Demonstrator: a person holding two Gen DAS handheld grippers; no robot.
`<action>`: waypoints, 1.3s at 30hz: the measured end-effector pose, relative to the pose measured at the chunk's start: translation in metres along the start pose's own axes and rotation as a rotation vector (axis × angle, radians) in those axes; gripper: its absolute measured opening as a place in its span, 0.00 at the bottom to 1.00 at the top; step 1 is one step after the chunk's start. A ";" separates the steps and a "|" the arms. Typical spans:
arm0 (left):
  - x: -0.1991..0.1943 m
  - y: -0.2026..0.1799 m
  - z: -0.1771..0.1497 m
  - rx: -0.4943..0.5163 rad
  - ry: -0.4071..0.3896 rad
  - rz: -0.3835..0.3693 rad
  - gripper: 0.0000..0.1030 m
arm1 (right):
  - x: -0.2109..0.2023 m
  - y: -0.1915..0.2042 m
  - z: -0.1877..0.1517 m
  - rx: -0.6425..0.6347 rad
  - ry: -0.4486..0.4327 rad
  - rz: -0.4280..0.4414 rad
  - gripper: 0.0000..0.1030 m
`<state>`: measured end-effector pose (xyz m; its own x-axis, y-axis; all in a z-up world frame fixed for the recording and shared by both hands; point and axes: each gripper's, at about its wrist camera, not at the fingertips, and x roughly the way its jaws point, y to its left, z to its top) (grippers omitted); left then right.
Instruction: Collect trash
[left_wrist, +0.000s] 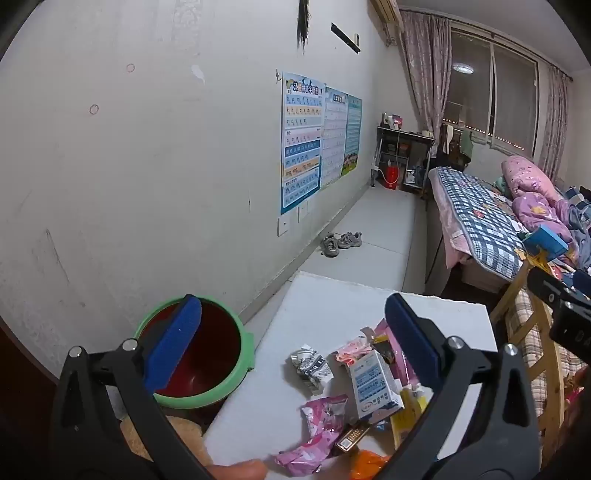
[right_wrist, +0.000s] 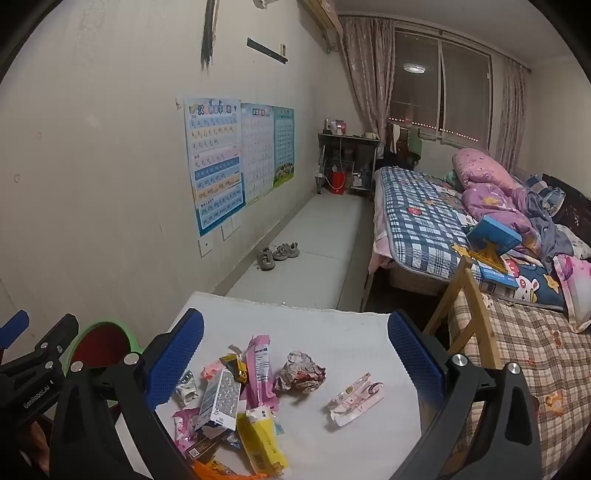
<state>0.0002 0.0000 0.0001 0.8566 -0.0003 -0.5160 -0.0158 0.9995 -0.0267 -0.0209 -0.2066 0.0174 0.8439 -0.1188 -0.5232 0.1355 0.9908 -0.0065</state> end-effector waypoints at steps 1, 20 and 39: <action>0.000 0.000 0.000 -0.001 0.000 0.002 0.95 | 0.000 0.000 0.000 0.004 0.002 0.003 0.93; -0.010 -0.004 0.006 0.014 -0.041 0.015 0.95 | -0.010 -0.002 0.004 0.038 -0.029 0.004 0.93; -0.014 -0.004 0.015 -0.001 -0.023 0.010 0.95 | -0.019 -0.008 0.005 0.070 -0.050 0.012 0.93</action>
<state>-0.0041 -0.0037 0.0203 0.8678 0.0109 -0.4967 -0.0251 0.9994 -0.0220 -0.0356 -0.2123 0.0317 0.8703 -0.1120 -0.4796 0.1598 0.9853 0.0599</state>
